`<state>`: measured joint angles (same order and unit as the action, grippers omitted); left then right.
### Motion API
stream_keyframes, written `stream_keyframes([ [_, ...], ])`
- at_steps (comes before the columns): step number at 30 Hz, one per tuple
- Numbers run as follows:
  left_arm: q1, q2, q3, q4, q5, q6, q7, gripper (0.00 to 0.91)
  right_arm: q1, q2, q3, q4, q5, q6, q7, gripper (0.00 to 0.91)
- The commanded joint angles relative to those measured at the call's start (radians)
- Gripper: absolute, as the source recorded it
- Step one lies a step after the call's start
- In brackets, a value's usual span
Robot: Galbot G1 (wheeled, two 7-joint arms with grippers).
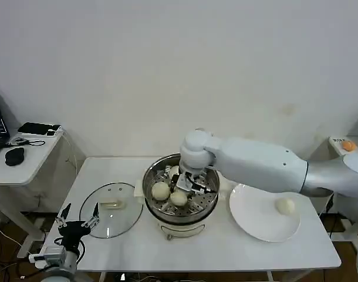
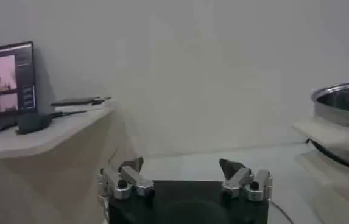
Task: Take steamed baozi put them in steamer then cover it.
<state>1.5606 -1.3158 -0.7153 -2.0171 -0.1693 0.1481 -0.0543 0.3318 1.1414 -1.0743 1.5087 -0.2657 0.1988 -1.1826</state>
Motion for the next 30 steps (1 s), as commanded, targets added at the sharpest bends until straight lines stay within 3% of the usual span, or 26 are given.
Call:
stream_keyframes([
  [1, 0.003, 0.001, 0.001, 0.003, 0.001, -0.001, -0.001, 0.907, -0.010, 0.006, 0.004, -0.005, 0.029, 0.096, 0.060, 0.625],
  [4, 0.004, -0.001, 0.000, 0.002, 0.002, -0.001, 0.000, 0.907, -0.013, 0.003, 0.001, 0.004, 0.054, 0.143, 0.068, 0.625],
  [15, 0.006, -0.002, -0.003, 0.000, 0.002, -0.001, 0.000, 0.907, 0.009, -0.030, -0.010, 0.040, 0.088, 0.167, 0.034, 0.625],
  [30, 0.009, -0.007, 0.001, -0.005, 0.004, -0.001, 0.000, 0.907, 0.041, -0.082, -0.032, 0.078, 0.054, 0.179, 0.010, 0.635],
])
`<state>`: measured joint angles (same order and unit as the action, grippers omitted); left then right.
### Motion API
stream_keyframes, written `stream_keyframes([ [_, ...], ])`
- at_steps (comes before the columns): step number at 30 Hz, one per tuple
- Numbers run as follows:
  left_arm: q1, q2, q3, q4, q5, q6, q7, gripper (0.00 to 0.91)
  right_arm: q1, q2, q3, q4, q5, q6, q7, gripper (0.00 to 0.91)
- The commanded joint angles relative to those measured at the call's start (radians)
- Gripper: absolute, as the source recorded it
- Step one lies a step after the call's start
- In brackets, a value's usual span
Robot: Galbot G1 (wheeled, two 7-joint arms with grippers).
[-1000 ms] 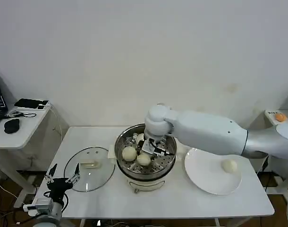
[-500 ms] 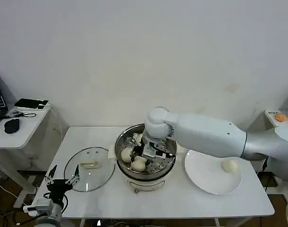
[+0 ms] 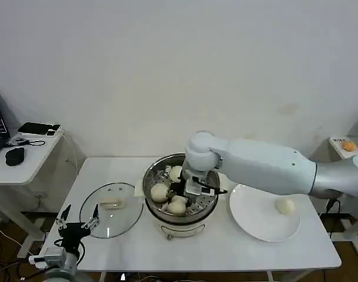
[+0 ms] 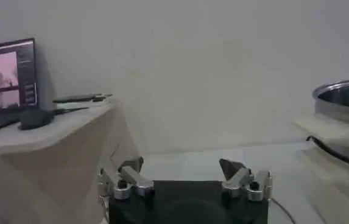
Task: Take steamed baozi put them in steamer then cover it.
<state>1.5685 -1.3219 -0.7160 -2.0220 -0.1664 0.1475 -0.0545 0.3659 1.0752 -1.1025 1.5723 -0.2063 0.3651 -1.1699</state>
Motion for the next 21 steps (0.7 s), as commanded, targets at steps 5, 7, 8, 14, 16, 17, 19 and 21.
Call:
stream_keyframes([
  [5, 0.000, -0.002, 0.002, -0.002, 0.001, 0.000, 0.000, 0.907, 0.001, -0.005, -0.001, 0.006, -0.014, 0.015, 0.001, 0.635],
  [7, 0.002, -0.001, 0.001, -0.002, 0.001, 0.000, 0.000, 0.907, -0.001, -0.003, -0.005, 0.008, -0.009, 0.014, 0.001, 0.635],
  [8, 0.002, -0.001, 0.000, -0.001, 0.000, 0.000, 0.000, 0.907, -0.001, -0.003, -0.006, 0.009, -0.006, 0.013, 0.000, 0.635],
  [14, 0.000, 0.000, -0.001, 0.000, 0.000, 0.000, 0.001, 0.907, -0.009, -0.011, -0.012, 0.012, -0.020, 0.008, 0.017, 0.907],
  [16, -0.001, -0.001, 0.001, 0.001, 0.001, 0.000, 0.002, 0.907, -0.009, -0.013, -0.011, 0.013, -0.019, 0.005, 0.019, 0.907],
  [17, -0.002, -0.001, 0.001, 0.002, 0.000, 0.000, 0.001, 0.907, -0.007, -0.013, -0.008, 0.013, -0.019, 0.005, 0.020, 0.907],
  [19, -0.003, -0.001, 0.001, 0.003, 0.000, 0.000, 0.002, 0.907, -0.003, -0.014, 0.000, 0.014, -0.026, 0.005, 0.027, 0.907],
  [21, -0.004, -0.003, 0.001, 0.005, 0.000, 0.000, 0.001, 0.907, 0.006, -0.020, 0.012, 0.019, -0.037, 0.005, 0.028, 0.907],
])
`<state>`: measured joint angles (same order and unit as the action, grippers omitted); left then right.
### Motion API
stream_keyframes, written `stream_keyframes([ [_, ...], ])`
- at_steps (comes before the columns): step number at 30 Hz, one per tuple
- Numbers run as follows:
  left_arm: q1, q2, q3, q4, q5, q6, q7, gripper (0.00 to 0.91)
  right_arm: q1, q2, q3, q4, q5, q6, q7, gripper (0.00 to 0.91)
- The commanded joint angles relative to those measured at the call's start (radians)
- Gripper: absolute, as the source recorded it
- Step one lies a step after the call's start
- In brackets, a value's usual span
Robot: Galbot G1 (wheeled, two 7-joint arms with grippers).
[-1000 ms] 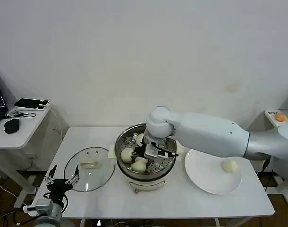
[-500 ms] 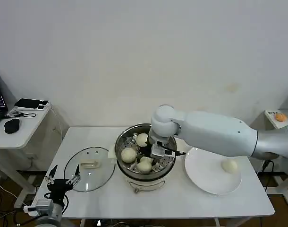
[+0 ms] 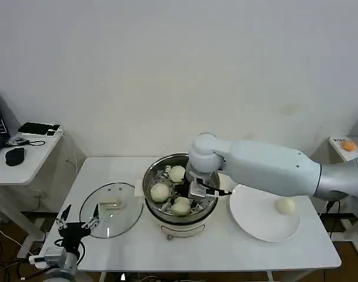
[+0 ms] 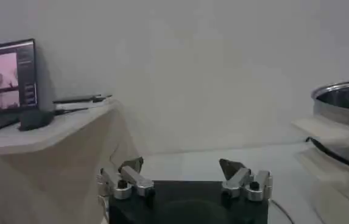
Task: Take steamed baozi put them in steamer then cover it.
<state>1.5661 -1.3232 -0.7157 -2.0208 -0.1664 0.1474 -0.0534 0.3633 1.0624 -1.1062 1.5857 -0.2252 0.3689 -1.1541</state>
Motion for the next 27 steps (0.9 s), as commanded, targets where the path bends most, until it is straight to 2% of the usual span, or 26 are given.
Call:
stream_keyframes([
  [1, 0.000, -0.001, 0.001, 0.005, 0.001, 0.000, 0.000, 0.907, 0.016, -0.011, 0.023, 0.008, -0.018, 0.000, 0.013, 0.907],
  [6, -0.002, 0.004, 0.002, 0.000, 0.000, 0.002, 0.005, 0.907, 0.067, -0.066, 0.060, 0.017, 0.020, -0.016, 0.015, 0.907],
  [11, -0.015, 0.009, 0.000, -0.009, -0.004, 0.009, 0.012, 0.907, 0.144, -0.189, 0.061, 0.025, 0.201, -0.138, 0.031, 0.907],
  [13, -0.012, 0.016, 0.000, -0.021, -0.004, 0.012, 0.018, 0.907, 0.161, -0.246, 0.075, 0.002, 0.322, -0.226, 0.038, 0.907],
  [16, -0.009, 0.023, 0.003, -0.031, -0.004, 0.015, 0.025, 0.907, 0.153, -0.311, 0.103, -0.040, 0.408, -0.316, 0.061, 0.907],
  [18, -0.009, 0.025, 0.009, -0.032, -0.004, 0.017, 0.027, 0.907, 0.141, -0.361, 0.100, -0.058, 0.484, -0.412, 0.125, 0.907],
  [19, -0.009, 0.025, 0.012, -0.032, -0.003, 0.017, 0.028, 0.907, 0.128, -0.398, 0.096, -0.063, 0.503, -0.501, 0.161, 0.907],
  [21, -0.008, 0.030, 0.020, -0.033, -0.002, 0.016, 0.033, 0.907, 0.104, -0.444, 0.114, -0.074, 0.505, -0.603, 0.148, 0.907],
  [24, -0.010, 0.041, 0.027, -0.035, -0.003, 0.016, 0.040, 0.907, 0.067, -0.497, 0.140, -0.091, 0.501, -0.673, 0.135, 0.907],
  [27, -0.018, 0.049, 0.032, -0.029, -0.004, 0.017, 0.042, 0.907, 0.040, -0.544, 0.154, -0.108, 0.492, -0.736, 0.100, 0.907],
])
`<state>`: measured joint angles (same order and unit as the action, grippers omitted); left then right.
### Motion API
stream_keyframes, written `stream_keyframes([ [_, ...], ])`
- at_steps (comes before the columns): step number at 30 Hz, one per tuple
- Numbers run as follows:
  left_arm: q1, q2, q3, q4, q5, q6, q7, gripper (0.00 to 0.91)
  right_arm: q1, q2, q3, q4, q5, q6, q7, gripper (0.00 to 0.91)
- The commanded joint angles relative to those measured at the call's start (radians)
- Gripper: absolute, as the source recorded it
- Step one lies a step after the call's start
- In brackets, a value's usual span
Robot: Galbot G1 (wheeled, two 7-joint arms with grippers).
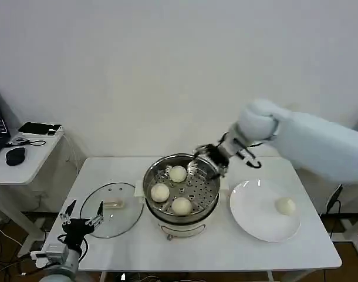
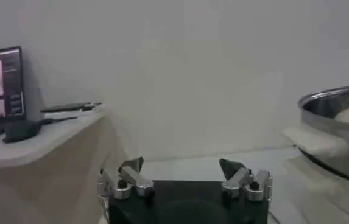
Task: Take steamed baozi put them in steamer then cover it.
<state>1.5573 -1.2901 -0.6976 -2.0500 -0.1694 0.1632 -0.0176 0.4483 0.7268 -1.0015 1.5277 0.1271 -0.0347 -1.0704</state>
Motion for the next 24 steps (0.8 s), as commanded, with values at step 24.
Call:
stream_keyframes([
  [24, -0.019, 0.028, 0.027, 0.049, 0.010, 0.007, 0.016, 0.907, -0.524, -0.156, 0.340, -0.282, -0.309, -0.263, -0.091, 0.907],
])
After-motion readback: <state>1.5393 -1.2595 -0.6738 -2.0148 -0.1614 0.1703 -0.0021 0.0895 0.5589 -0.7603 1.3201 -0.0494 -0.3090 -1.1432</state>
